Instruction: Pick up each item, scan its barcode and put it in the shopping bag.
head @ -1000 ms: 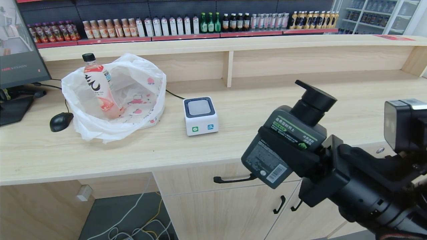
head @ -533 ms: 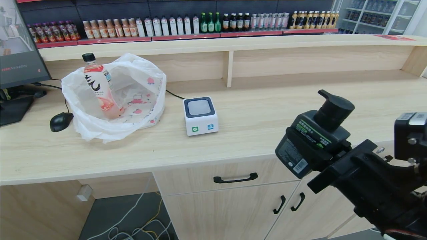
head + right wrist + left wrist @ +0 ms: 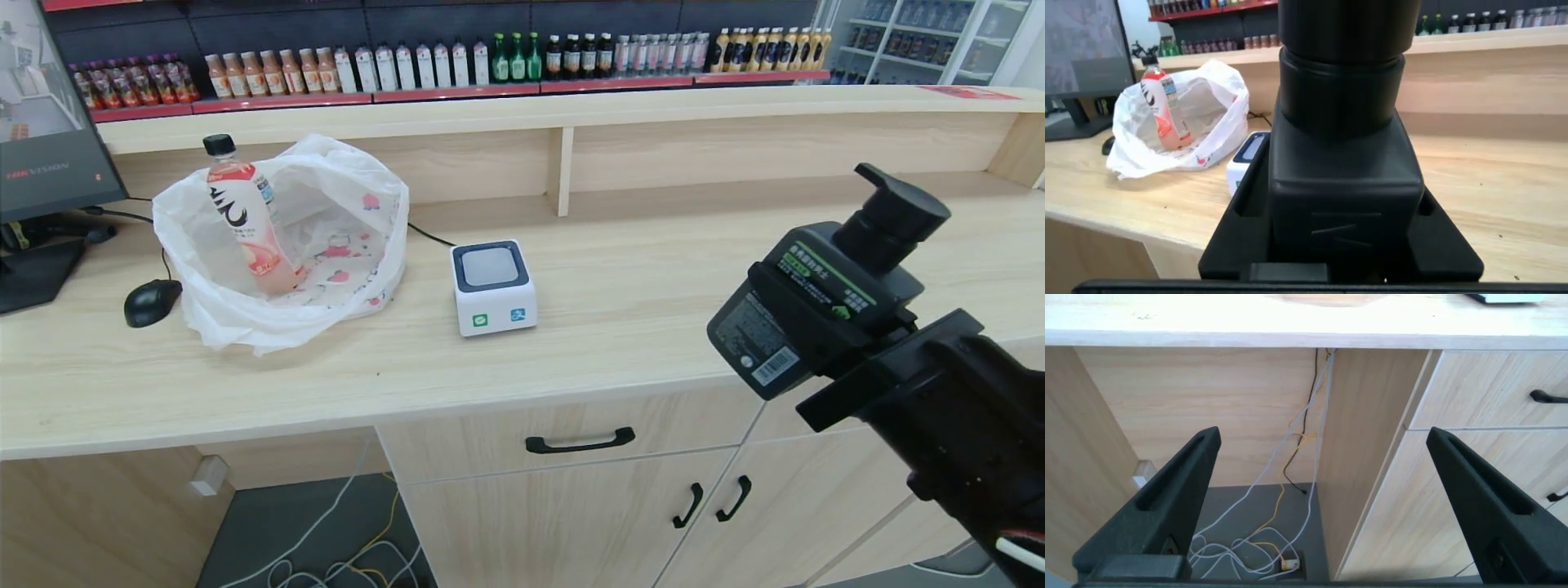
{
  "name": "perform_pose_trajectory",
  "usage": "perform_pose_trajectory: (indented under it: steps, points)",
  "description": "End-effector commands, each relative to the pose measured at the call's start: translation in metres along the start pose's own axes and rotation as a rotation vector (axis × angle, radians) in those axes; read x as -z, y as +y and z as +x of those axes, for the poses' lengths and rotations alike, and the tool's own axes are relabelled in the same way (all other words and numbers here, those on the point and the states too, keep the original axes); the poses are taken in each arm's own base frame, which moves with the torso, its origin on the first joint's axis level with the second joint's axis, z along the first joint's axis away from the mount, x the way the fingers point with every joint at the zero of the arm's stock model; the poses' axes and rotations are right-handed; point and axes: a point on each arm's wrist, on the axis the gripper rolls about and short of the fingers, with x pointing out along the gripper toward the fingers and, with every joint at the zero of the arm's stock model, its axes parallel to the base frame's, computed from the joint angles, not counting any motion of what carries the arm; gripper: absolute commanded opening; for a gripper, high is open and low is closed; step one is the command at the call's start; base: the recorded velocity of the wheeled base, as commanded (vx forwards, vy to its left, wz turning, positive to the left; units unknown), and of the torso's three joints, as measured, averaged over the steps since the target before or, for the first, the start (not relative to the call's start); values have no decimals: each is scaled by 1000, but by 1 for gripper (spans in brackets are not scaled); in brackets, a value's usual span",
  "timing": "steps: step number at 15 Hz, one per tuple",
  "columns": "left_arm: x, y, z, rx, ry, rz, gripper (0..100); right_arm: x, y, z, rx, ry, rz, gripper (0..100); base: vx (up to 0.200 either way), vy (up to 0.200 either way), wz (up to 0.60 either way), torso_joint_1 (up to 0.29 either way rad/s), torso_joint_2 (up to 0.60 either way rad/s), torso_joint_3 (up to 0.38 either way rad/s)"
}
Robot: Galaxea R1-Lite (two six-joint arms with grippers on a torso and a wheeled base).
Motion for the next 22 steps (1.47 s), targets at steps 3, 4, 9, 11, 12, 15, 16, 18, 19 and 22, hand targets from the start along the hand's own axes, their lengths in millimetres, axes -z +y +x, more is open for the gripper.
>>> perform_pose_trajectory:
  steps: [3,4,9,11,12,15,16,18,19,22]
  points:
    - [0,0,0,1,0,-3,100,-8,-1,-3,0,-28,9,0,0,200,0,7,2,2]
    - [0,0,0,1,0,-4,100,-8,-1,-3,0,-30,9,0,0,200,0,-7,-2,2]
    - [0,0,0,1,0,-6,100,-9,2,8,-1,-45,12,0,0,200,0,0,2,2]
    - [0,0,0,1,0,-6,100,-10,2,9,-1,-50,13,0,0,200,0,5,2,2]
    - [0,0,0,1,0,-6,100,-10,3,9,-4,-49,14,0,0,200,0,7,2,2]
    - [0,0,0,1,0,-6,100,-12,2,7,-5,-56,15,0,0,200,0,-1,2,2]
    - [0,0,0,1,0,-4,100,-14,2,6,-4,-62,16,0,0,200,0,12,2,7]
    - [0,0,0,1,0,-1,100,-14,3,7,-8,-62,12,0,0,0,0,0,0,0]
    - [0,0,0,1,0,-1,100,-13,3,7,-9,-61,8,0,0,0,0,0,0,0]
    - [0,0,0,1,0,-1,100,-11,6,8,-24,-56,-35,0,0,0,0,0,0,0]
